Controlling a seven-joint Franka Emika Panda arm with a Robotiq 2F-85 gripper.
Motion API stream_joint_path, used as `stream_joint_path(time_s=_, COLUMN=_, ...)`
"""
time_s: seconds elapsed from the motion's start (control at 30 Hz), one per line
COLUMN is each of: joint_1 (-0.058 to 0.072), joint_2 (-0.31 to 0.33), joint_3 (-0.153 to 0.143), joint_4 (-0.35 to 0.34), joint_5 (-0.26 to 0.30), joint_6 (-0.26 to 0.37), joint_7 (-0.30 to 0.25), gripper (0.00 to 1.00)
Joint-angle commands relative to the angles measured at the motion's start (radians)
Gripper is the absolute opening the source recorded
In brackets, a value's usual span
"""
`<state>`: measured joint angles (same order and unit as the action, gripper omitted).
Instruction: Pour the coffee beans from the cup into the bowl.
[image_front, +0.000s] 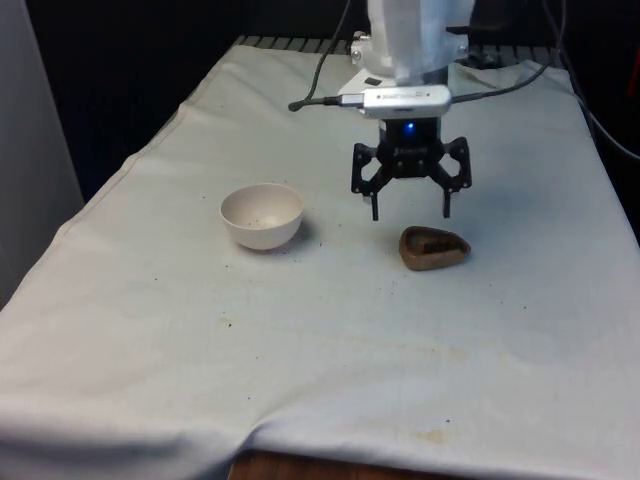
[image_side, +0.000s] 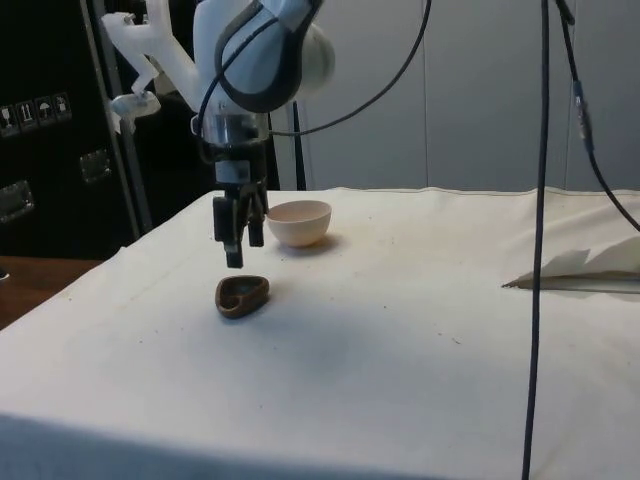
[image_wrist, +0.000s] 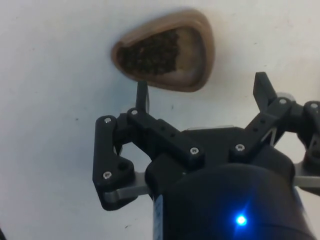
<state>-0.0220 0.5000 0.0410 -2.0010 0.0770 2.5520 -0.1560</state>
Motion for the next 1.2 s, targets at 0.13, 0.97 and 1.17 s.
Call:
stream_joint_path(time_s=0.13, joint_1=-0.003, joint_2=0.026, joint_3=-0.010, joint_4=0.015, joint_5=0.001, joint_6=0.007, joint_7=-0.014, gripper=1.00)
stream_joint_path(time_s=0.97, joint_1=0.021, joint_2=0.085, joint_3=-0.044, joint_4=0.051, joint_5=-0.064, joint_6=0.027, joint_7=0.059, gripper=1.00)
stream_joint_path(time_s=1.17, joint_1=0.020, joint_2=0.095, joint_3=-0.044, joint_4=0.058, joint_5=-0.075, joint_6=0.032, joint_7=0.077, gripper=1.00)
